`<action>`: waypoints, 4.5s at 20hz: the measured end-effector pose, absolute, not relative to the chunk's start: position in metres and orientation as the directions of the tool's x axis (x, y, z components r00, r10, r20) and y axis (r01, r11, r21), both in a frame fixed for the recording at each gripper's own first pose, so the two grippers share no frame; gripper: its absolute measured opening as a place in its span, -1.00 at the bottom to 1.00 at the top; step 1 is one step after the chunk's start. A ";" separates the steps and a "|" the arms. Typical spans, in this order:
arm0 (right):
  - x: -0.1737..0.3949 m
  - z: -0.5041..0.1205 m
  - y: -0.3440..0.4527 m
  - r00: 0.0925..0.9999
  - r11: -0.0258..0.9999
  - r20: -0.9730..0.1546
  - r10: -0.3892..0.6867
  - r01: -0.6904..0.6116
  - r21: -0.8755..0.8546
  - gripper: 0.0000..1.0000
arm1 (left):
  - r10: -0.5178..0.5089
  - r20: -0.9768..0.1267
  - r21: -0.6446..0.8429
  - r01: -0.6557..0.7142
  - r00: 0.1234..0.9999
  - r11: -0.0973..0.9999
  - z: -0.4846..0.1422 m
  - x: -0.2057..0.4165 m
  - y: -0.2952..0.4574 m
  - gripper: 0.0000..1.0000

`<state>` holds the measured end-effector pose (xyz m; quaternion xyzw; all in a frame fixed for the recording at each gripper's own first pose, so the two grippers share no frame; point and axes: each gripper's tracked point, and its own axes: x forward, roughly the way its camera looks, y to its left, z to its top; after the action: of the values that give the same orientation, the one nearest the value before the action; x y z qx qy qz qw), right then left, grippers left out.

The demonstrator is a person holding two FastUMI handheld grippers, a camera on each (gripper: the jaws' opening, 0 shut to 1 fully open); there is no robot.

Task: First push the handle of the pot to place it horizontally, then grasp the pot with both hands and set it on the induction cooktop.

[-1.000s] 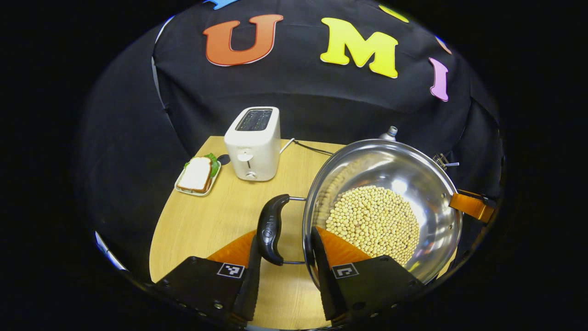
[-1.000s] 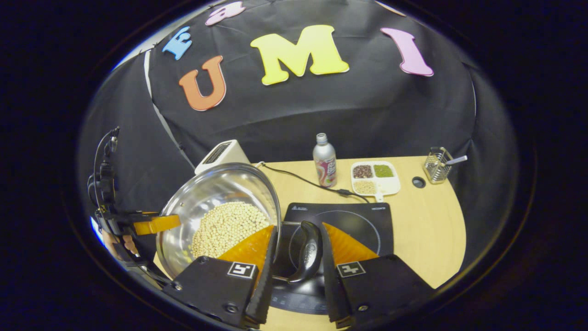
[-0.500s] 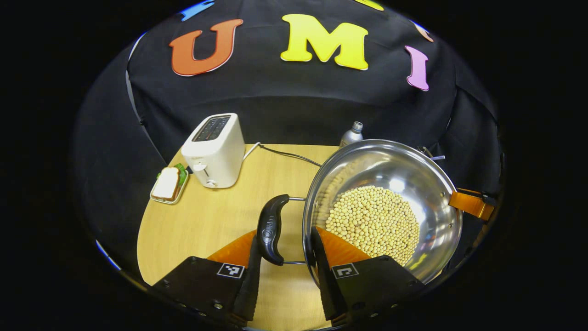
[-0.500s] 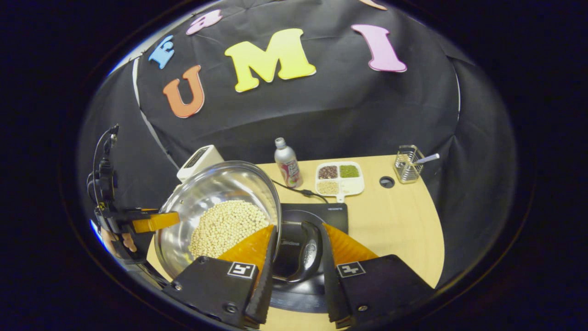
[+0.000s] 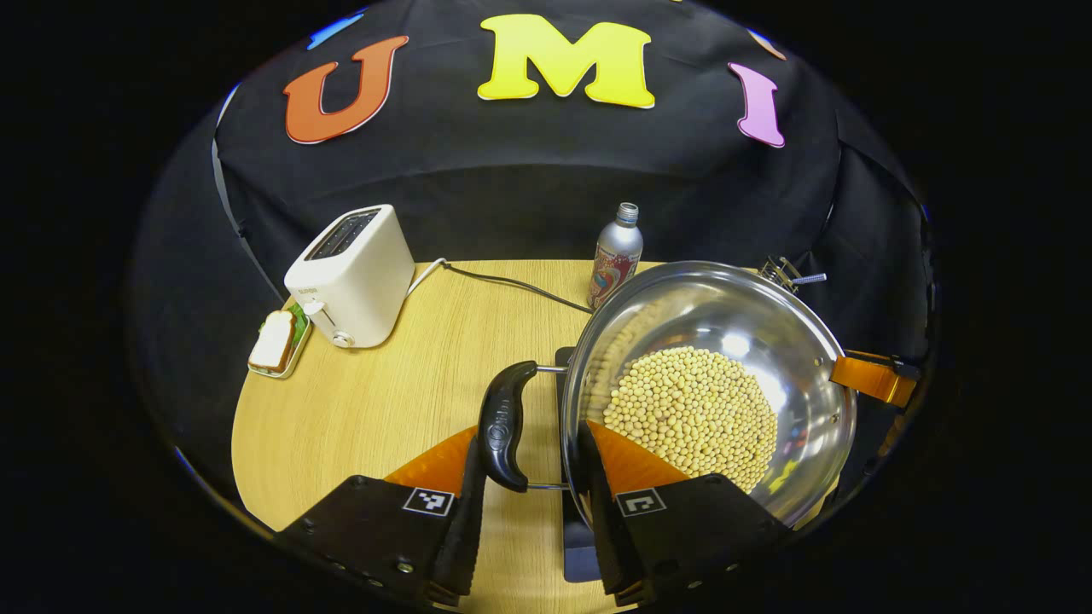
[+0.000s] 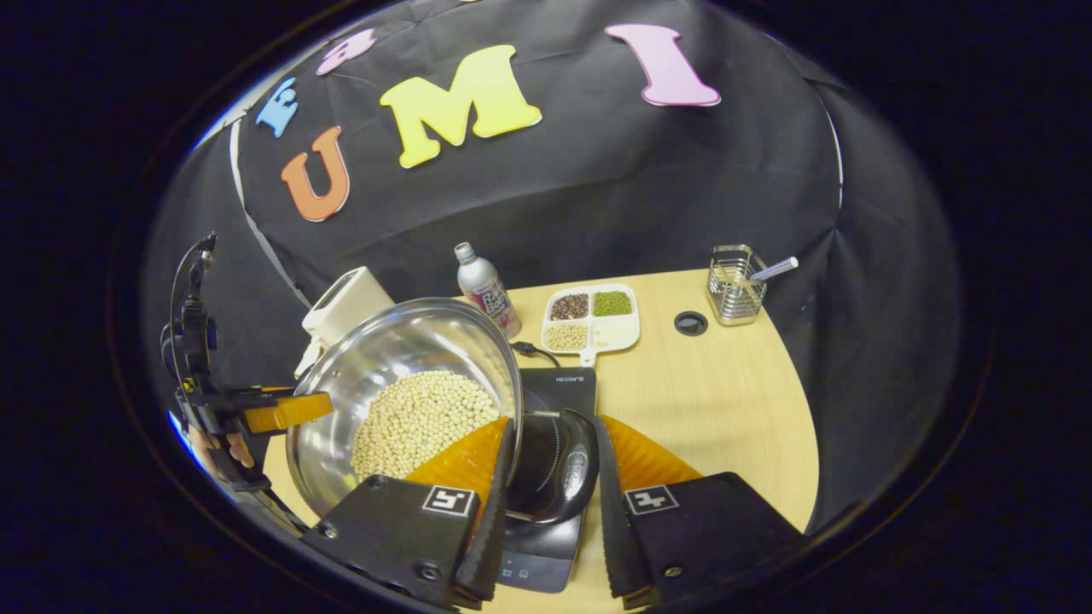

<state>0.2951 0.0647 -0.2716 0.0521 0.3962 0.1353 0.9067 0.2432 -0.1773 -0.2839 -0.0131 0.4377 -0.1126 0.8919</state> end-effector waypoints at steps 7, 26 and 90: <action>0.311 -0.302 0.058 0.637 0.956 -0.713 0.292 -0.204 0.210 0.01 | -0.215 -0.790 -0.139 0.175 0.574 0.975 -0.315 0.250 -0.188 -0.12; 0.308 -0.303 0.025 0.845 0.979 -0.512 0.154 -0.199 -0.034 0.75 | -0.242 -0.700 -0.145 0.198 0.672 0.969 -0.334 0.262 -0.199 0.65; -0.070 -0.064 0.002 0.997 0.996 0.072 -0.006 0.012 -0.083 1.00 | -0.091 0.037 -0.062 0.093 0.995 0.994 -0.041 -0.072 -0.118 0.94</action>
<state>-0.0698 0.0021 -0.0638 -0.0419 -0.0357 -0.0047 0.9985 -0.0723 -0.1176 -0.0405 -0.0319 -0.0169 -0.0460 0.9983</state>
